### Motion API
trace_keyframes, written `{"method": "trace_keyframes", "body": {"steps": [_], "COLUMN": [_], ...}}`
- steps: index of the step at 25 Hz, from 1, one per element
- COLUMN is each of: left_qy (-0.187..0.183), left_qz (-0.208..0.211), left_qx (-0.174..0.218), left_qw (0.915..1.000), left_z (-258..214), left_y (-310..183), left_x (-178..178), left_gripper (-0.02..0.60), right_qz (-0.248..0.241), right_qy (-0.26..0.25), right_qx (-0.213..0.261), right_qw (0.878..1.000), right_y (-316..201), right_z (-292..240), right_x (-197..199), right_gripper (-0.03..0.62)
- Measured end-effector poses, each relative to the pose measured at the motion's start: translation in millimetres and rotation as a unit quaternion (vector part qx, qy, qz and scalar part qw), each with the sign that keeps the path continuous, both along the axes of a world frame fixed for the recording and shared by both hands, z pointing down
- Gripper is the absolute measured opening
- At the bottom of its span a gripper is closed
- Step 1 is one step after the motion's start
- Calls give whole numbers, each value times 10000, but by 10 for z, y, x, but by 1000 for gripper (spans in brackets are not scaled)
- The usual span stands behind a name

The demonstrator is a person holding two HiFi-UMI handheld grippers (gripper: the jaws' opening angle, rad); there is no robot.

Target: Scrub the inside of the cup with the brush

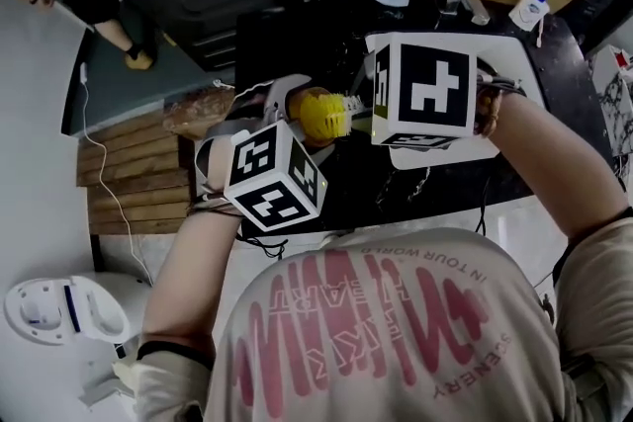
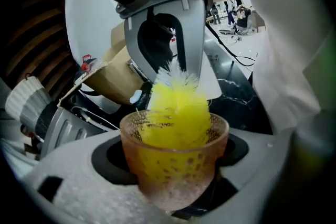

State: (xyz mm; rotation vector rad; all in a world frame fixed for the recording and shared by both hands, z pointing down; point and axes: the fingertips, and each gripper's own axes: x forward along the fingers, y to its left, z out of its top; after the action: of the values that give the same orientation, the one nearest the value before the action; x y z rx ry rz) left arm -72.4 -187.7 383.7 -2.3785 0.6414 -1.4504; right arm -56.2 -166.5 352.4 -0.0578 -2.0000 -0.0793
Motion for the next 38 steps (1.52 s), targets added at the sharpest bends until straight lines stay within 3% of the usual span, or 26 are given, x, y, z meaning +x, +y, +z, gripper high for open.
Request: {"method": "trace_keyframes", "body": {"steps": [10,14,18,23,29,35,38], "left_qy": [-298,137,616,383,247,107,11], "left_qz": [290,404,162,379,812,1083,1053], "left_qx": [266,95,-111,-74,-117,-110,-236], "left_qw": [9988,9990,9979,9985,9963,9940,9942], "left_z": [-178,-246,-288,-295,-349,-368,-329], "left_y": [-229,-178,-172,-66,66,201,230], "left_x": [116,199,131,81,98,191,166], "left_gripper": [405,405,402,402,403,403,402], "right_qz": [305,338,450,488,699,767,716], "right_qy": [-419,-784,-1082,-1024,-1222,-1317,-1290], "right_qx": [276,68,-50,48,-258,-127,188], "right_qw": [9983,9963,9931,9935,9897,9882,9889], "right_y": [-293,-258,-224,-158,-79,-2,27], "right_z": [-186,-187,-282,-363,-370,-374,-410], "right_x": [-112,-178,-168,-79,-137,-145,-144], "right_gripper": [64,64,61,61,63,63,63]}}
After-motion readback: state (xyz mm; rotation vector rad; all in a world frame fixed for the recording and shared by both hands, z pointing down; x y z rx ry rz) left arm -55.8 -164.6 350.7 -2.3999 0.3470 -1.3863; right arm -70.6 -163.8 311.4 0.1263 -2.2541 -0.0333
